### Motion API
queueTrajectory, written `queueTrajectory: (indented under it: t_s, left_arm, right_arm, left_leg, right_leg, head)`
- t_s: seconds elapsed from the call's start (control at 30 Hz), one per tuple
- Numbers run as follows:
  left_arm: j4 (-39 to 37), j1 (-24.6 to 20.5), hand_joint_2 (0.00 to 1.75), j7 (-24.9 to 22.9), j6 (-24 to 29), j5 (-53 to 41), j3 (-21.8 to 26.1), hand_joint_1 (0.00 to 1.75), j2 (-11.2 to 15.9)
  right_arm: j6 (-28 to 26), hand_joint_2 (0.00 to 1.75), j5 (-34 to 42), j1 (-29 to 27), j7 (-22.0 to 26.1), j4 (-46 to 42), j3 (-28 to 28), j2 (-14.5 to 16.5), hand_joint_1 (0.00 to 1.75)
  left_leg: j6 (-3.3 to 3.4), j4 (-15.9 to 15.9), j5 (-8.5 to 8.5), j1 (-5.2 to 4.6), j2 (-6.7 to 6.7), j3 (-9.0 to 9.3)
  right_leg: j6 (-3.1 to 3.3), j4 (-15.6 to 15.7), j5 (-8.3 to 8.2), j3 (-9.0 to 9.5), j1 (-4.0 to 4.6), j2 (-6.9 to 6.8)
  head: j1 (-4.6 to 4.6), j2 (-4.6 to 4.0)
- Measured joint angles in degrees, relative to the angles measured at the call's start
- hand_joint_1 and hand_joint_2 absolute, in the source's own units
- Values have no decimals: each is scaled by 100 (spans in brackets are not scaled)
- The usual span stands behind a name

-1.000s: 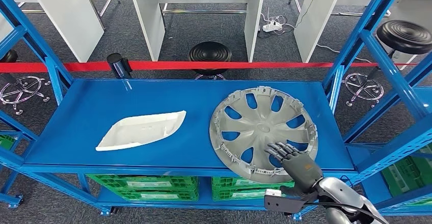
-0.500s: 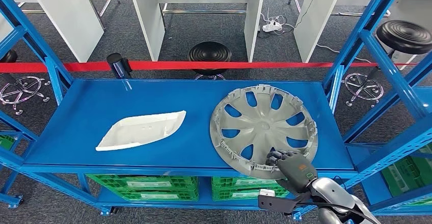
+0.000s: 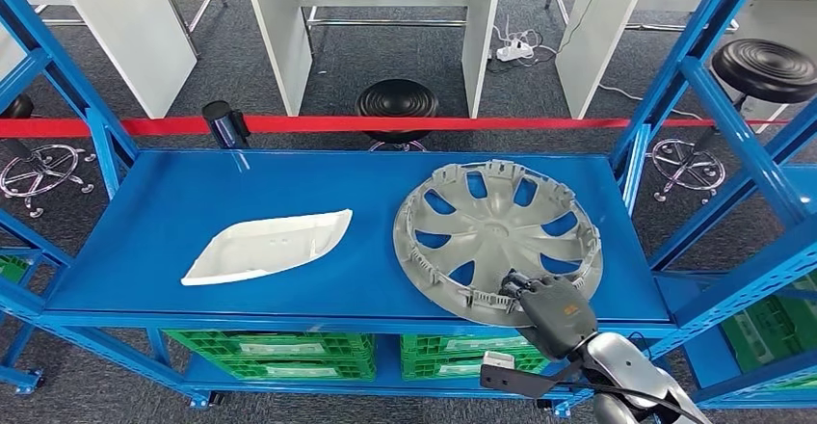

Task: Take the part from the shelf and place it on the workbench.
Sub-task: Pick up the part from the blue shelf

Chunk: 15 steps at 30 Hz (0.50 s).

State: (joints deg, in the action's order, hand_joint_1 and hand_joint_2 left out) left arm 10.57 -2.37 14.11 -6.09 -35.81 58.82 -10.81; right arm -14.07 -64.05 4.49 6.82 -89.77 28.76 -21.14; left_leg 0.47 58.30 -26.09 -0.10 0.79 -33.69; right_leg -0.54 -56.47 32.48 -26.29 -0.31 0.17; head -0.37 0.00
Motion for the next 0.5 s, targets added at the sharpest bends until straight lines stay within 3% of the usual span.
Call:
queueTrajectory:
  t_s: [0.23, 0.5]
  left_arm:
    - [7, -1, 0, 197, 69, -53, 38, 0, 10]
    - [16, -1, 0, 533, 215, -209, 39, 0, 23]
  right_arm:
    - [-936, 175, 405, -289, 345, -362, -325, 207, 175]
    - [-1952, 175, 1545, -456, 952, -500, -933, 666, 175]
  left_leg:
    - [-2, -2, -2, 0, 2, -2]
    - [-4, -5, -3, 0, 1, -2]
  right_leg:
    - [2, 0, 2, -3, 0, -1]
    - [7, 0, 5, -3, 1, 0]
  head:
    - [0, 0]
    - [0, 0]
